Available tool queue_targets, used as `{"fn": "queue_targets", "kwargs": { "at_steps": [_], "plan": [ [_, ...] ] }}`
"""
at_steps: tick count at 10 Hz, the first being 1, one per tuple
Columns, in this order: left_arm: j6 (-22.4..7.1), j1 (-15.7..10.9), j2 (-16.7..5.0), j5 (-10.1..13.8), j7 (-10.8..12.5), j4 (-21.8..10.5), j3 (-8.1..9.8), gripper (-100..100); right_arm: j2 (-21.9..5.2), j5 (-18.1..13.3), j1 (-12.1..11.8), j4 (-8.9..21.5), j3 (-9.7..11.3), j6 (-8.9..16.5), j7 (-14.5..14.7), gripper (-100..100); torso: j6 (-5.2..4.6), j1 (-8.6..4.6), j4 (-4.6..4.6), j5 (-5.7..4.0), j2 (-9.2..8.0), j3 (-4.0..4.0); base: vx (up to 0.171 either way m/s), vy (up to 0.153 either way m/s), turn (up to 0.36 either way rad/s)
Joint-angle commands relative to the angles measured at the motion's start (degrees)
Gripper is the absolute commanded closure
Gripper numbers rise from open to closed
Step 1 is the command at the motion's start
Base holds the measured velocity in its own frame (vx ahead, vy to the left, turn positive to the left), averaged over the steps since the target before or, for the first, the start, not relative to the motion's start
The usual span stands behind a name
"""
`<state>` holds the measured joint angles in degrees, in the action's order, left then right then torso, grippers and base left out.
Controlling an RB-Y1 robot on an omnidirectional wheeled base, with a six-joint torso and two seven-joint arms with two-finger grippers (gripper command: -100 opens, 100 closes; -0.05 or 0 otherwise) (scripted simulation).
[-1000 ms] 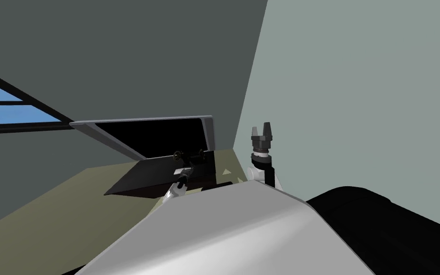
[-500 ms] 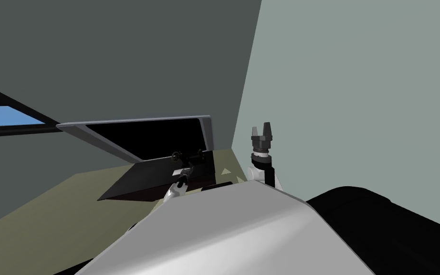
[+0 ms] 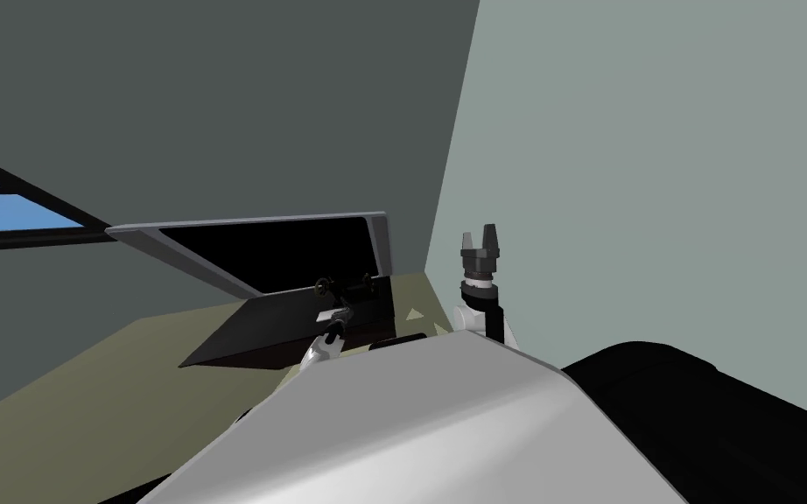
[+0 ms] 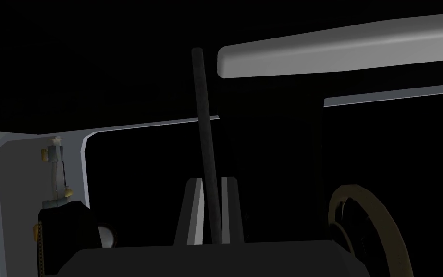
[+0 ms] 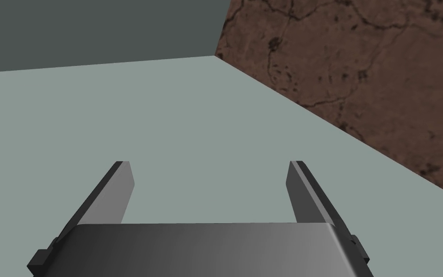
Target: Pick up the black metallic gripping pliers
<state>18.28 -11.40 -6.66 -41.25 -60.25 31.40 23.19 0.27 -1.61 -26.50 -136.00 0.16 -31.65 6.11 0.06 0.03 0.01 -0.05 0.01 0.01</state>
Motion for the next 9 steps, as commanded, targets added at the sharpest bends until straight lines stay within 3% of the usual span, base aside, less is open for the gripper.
{"fn": "queue_targets", "kwargs": {
  "at_steps": [1,2,3,4,5,7,8,9],
  "plan": [
    [0.0,0.0,0.0,0.0,0.0,0.0,0.0,100,0.0,0.0,0.0,0.0,0.0,0.0,0.0,0,0.0,0.0,0.0,0.0,0.0,0.0,0.0,0.0,0.0],
    [0.0,0.0,0.01,0.01,0.01,0.0,0.0,0,0.0,0.0,0.0,0.0,0.0,0.0,0.0,0,0.0,-0.02,0.0,-0.01,0.0,0.0,0.0,0.0,0.0],
    [-1.13,1.91,-0.48,-0.64,2.65,2.86,-2.86,100,0.0,0.0,0.0,0.0,0.0,0.0,0.0,0,0.0,-0.02,0.0,-0.01,0.0,0.0,0.029,-0.011,0.191],
    [-1.71,2.89,-0.71,-0.97,4.08,4.69,-4.6,100,0.0,0.0,-0.01,0.0,0.0,0.0,0.0,0,0.1,-0.04,0.02,-0.05,0.06,0.03,0.043,-0.026,0.209],
    [-1.71,2.89,-0.71,-0.97,4.08,4.69,-5.11,100,0.0,0.0,-0.01,0.0,0.0,0.0,0.0,0,0.11,-0.06,0.03,-0.08,0.09,0.05,0.026,-0.019,0.039],
    [-2.88,4.86,-1.18,-1.62,6.92,7.97,-8.69,100,0.0,0.0,0.0,0.0,0.0,0.0,0.0,0,0.02,-0.07,0.01,-0.07,0.06,0.03,0.023,-0.013,0.104],
    [-2.88,4.86,-1.18,-1.62,6.92,7.97,-8.8,100,0.0,0.0,-0.01,0.0,0.0,0.0,0.0,0,0.07,-0.08,0.02,-0.08,0.06,0.04,0.017,-0.012,0.066],
    [-3.46,5.84,-1.42,-1.95,8.34,9.61,-10.65,100,0.0,0.0,0.0,0.0,0.0,0.0,0.0,0,0.04,-0.07,0.01,-0.08,0.04,0.02,0.017,-0.009,0.087]
  ]
}}
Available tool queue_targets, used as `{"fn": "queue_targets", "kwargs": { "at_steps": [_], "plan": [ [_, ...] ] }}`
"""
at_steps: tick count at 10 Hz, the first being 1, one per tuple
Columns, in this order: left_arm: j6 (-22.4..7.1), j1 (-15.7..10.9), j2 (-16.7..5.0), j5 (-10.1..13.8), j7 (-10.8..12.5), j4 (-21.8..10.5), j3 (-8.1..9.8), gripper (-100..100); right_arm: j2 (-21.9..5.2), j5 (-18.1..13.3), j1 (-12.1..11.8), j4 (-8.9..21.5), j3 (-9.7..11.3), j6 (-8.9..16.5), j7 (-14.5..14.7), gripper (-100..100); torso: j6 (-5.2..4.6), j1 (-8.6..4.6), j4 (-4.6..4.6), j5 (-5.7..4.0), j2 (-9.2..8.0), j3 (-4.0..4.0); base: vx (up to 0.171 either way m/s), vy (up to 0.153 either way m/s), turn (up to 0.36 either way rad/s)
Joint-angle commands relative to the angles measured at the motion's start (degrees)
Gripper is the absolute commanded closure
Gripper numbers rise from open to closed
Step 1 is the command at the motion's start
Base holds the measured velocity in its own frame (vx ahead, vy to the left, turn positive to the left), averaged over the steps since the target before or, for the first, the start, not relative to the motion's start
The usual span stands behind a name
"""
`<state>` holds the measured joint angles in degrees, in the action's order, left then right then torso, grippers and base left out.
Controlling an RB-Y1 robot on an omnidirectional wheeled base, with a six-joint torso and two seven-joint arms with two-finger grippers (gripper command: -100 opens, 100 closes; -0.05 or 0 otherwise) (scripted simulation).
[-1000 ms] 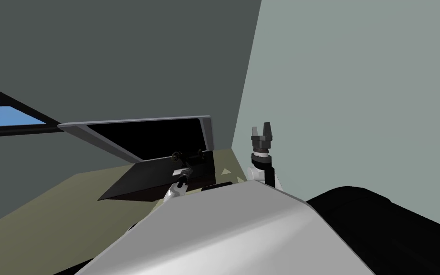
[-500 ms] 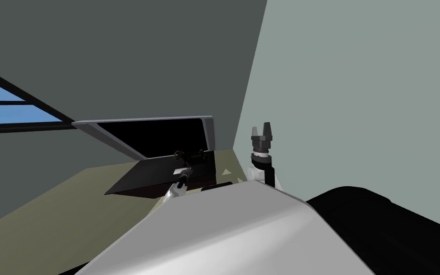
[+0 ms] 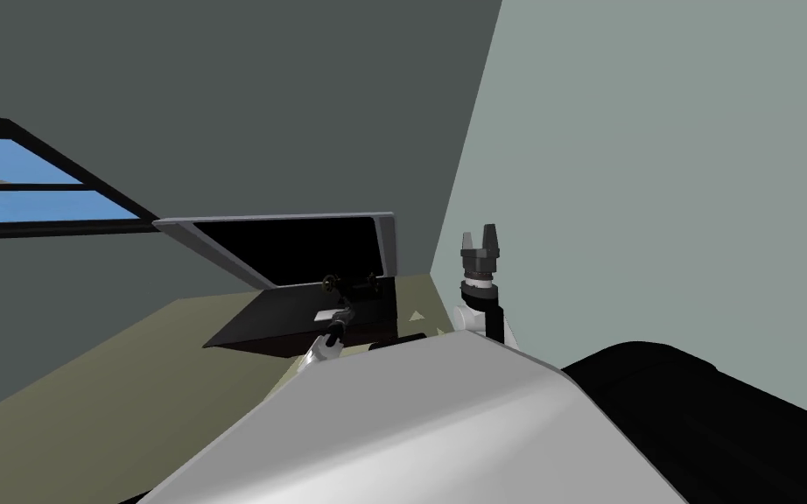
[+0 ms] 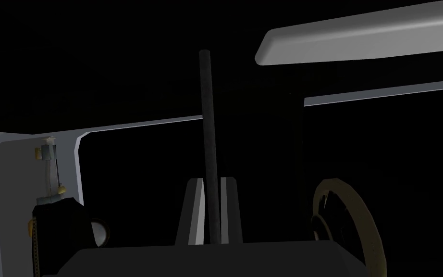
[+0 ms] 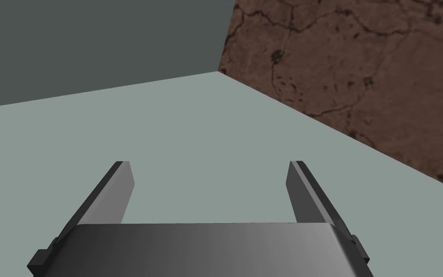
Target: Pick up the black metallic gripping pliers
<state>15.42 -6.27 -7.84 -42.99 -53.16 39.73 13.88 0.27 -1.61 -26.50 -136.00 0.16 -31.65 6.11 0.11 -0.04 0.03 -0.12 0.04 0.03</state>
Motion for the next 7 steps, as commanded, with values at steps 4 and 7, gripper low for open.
{"fn": "queue_targets", "kwargs": {
  "at_steps": [4,7],
  "plan": [
    [-2.33,3.66,-0.94,-1.2,5.52,6.2,-6.88,100,0.0,0.0,0.0,0.0,0.0,0.0,0.0,0,-0.02,-0.01,-0.01,0.01,0.0,0.0,0.022,-0.012,0.102],
    [-2.25,3.9,-0.98,-1.35,5.78,6.4,-7.32,0,0.0,0.0,0.01,0.0,0.0,0.0,0.0,0,-0.03,0.02,-0.02,0.03,-0.02,-0.02,0.011,-0.009,0.051]
  ]
}}
